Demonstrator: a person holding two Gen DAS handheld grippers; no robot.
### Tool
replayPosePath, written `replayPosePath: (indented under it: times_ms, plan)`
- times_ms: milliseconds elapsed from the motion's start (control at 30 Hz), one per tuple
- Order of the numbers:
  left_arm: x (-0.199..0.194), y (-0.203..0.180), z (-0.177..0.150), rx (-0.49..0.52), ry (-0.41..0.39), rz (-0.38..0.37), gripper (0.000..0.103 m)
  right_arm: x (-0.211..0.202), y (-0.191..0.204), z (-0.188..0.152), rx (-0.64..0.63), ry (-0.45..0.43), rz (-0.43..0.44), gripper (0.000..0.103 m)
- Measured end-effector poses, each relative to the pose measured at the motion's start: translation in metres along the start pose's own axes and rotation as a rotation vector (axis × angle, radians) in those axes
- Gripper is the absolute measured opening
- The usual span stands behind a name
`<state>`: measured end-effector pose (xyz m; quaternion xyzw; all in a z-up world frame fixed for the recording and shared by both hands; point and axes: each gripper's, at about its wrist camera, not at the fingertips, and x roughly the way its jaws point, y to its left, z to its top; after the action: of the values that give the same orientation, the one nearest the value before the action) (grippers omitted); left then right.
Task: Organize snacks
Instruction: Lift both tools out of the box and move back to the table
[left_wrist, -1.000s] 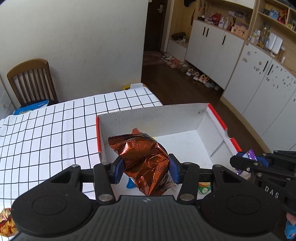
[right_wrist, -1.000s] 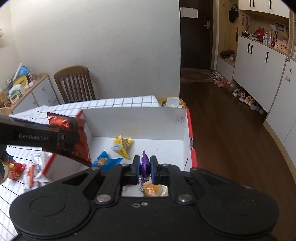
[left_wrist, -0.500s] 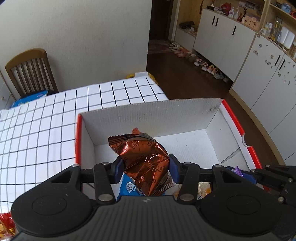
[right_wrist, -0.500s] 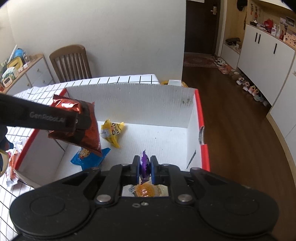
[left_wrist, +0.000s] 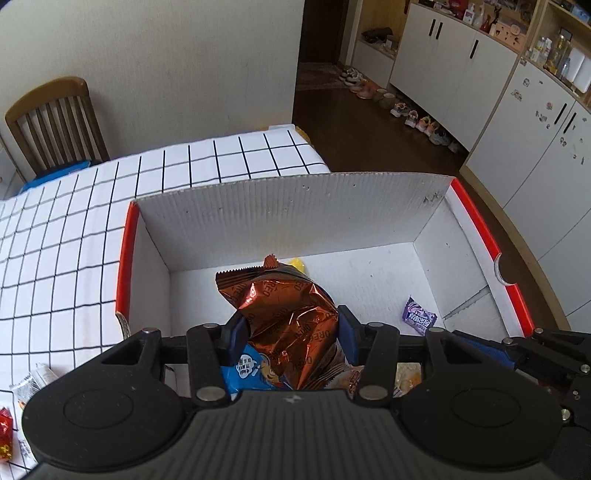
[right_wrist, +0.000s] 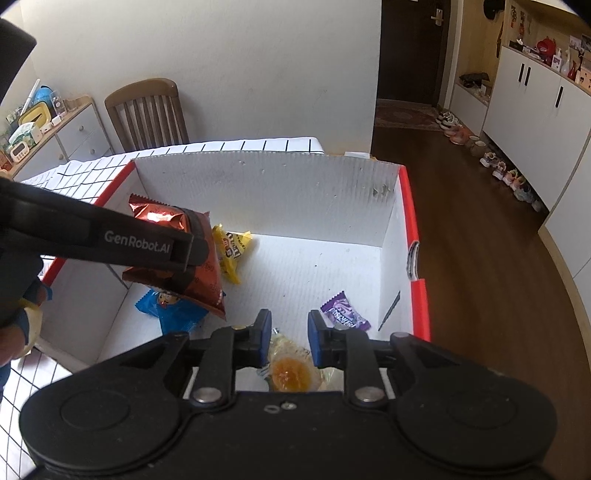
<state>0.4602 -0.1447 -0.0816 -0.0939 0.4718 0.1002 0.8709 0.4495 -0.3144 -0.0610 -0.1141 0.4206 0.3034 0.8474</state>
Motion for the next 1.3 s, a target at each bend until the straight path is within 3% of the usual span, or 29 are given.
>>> replayPosePath:
  times_ms: [100, 200, 667, 1300]
  plan:
    - [-0.003, 0.001, 0.000, -0.004, 0.005, -0.002, 0.055, -0.004, 0.001, 0.000, 0.000, -0.005, 0.004, 0.026]
    - [-0.009, 0.004, 0.001, -0.016, -0.008, -0.020, 0.067, -0.010, 0.002, -0.001, 0.004, -0.013, 0.013, 0.030]
    - [-0.061, 0.011, -0.017, 0.006, -0.092, -0.031, 0.068, -0.049, 0.010, -0.001, 0.014, -0.081, 0.031, 0.061]
    - [-0.143, 0.057, -0.060, 0.044, -0.194, -0.093, 0.068, -0.110, 0.054, -0.008, 0.099, -0.197, 0.052, 0.086]
